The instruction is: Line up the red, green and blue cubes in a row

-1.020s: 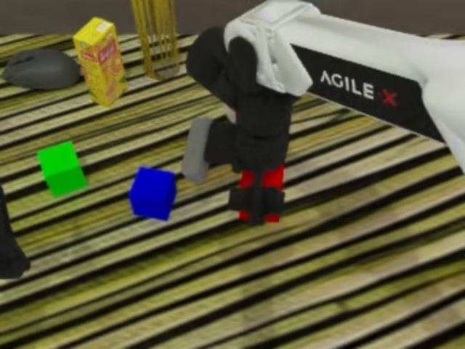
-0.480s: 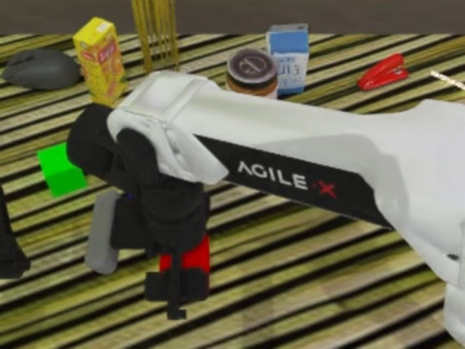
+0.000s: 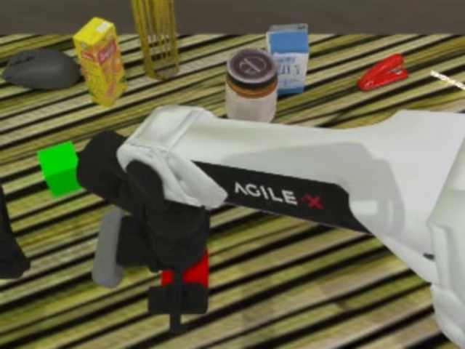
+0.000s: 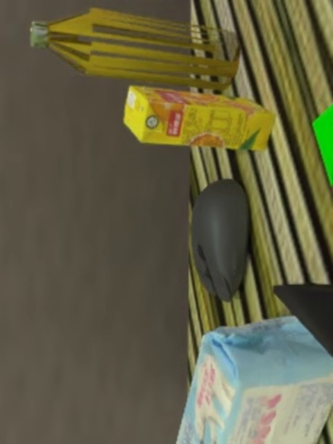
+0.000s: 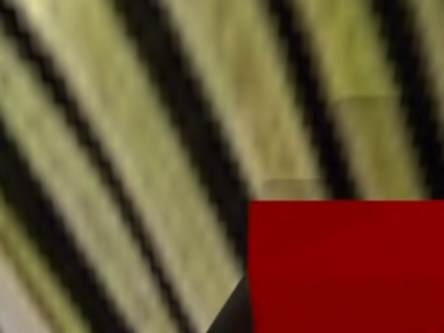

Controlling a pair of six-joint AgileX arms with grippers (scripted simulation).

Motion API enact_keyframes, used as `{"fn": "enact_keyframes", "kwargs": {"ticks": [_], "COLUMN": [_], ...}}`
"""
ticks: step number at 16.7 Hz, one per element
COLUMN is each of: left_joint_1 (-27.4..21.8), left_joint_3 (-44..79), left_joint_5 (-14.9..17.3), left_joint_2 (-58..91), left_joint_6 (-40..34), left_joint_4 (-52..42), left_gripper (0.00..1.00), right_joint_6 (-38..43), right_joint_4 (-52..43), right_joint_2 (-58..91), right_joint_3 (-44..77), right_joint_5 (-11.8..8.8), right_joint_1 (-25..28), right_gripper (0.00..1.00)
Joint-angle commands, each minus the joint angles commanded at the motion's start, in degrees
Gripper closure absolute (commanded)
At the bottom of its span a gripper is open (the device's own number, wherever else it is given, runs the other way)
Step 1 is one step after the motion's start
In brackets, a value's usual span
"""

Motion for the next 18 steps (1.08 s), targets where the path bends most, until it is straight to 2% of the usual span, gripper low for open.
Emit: {"fn": "enact_keyframes", "kwargs": {"ticks": [3,7,18], "left_joint_1": [0.0,0.0,0.0], "left_joint_3": [0.0,0.0,0.0], "left_joint_5": [0.0,0.0,0.0], "left_joint_2": [0.0,0.0,0.0], "left_joint_6": [0.0,0.0,0.0], "left_joint_4": [0.0,0.0,0.0], "left_gripper": [0.00,0.00,0.00], "right_joint_6": [0.0,-0.1,-0.1], "right_joint_4": [5.1,5.8,5.8], "right_joint_2": [0.9,1.1,1.1], "right_joint_3": [-4.1,-4.8,-4.8], "right_joint_5": [0.1,0.1,0.1], "right_joint_1": [0.2,0.2,0.2], "right_gripper": [1.00,1.00,0.17]}}
